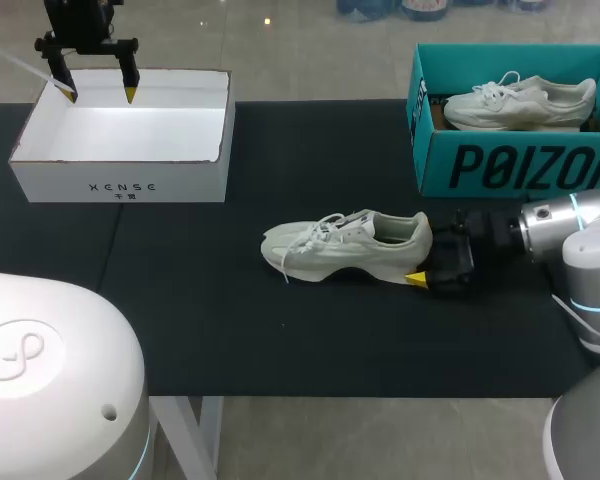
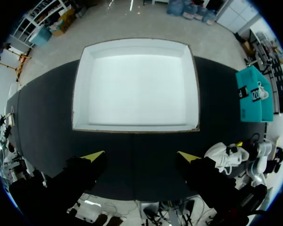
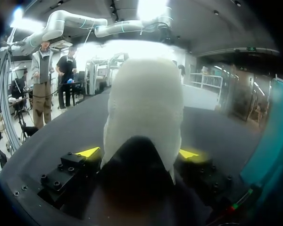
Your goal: Take the shoe out of the shoebox, open the shoe tongue, remove and reinsert the insole, then place the shoe into the shoebox
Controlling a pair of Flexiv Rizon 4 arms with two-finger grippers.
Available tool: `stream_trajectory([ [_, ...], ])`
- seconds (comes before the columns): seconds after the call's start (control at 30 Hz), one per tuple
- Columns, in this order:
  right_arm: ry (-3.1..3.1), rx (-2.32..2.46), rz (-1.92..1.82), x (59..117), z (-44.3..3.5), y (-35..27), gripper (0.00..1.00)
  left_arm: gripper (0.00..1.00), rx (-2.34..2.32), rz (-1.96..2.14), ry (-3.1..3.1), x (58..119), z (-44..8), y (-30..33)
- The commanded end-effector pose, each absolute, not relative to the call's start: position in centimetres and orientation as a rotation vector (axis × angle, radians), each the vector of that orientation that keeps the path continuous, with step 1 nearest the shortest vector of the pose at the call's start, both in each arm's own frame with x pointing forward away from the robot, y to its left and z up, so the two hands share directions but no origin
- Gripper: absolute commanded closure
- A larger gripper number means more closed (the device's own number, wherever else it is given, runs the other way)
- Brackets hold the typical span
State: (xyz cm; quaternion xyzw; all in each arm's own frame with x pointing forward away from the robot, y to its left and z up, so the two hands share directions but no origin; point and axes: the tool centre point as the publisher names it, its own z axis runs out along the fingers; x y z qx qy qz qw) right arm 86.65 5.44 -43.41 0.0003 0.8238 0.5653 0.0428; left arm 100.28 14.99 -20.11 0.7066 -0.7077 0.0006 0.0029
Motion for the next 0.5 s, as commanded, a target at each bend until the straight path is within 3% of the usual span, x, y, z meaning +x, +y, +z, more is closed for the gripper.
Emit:
stream_trajectory([
  [0.03, 2.517, 0.005, 1.728, 86.72, -43.77, 5.86, 0.55, 0.00, 2.218, -0.002, -2.220, 100.21, -20.04, 14.99],
  [0.07, 2.514, -0.002, 1.731, 86.66, -43.76, 5.88, 0.62, 0.00, 2.218, -0.002, -2.220, 100.21, -20.04, 14.99],
  [0.1, 2.525, -0.004, 1.721, 86.60, -43.72, 5.92, 1.00, 0.00, 2.218, -0.002, -2.220, 100.21, -20.04, 14.99],
  [0.5, 2.519, 0.024, 1.733, 86.48, -43.70, 6.00, 1.00, 0.00, 2.218, -0.002, -2.220, 100.21, -20.04, 14.99],
])
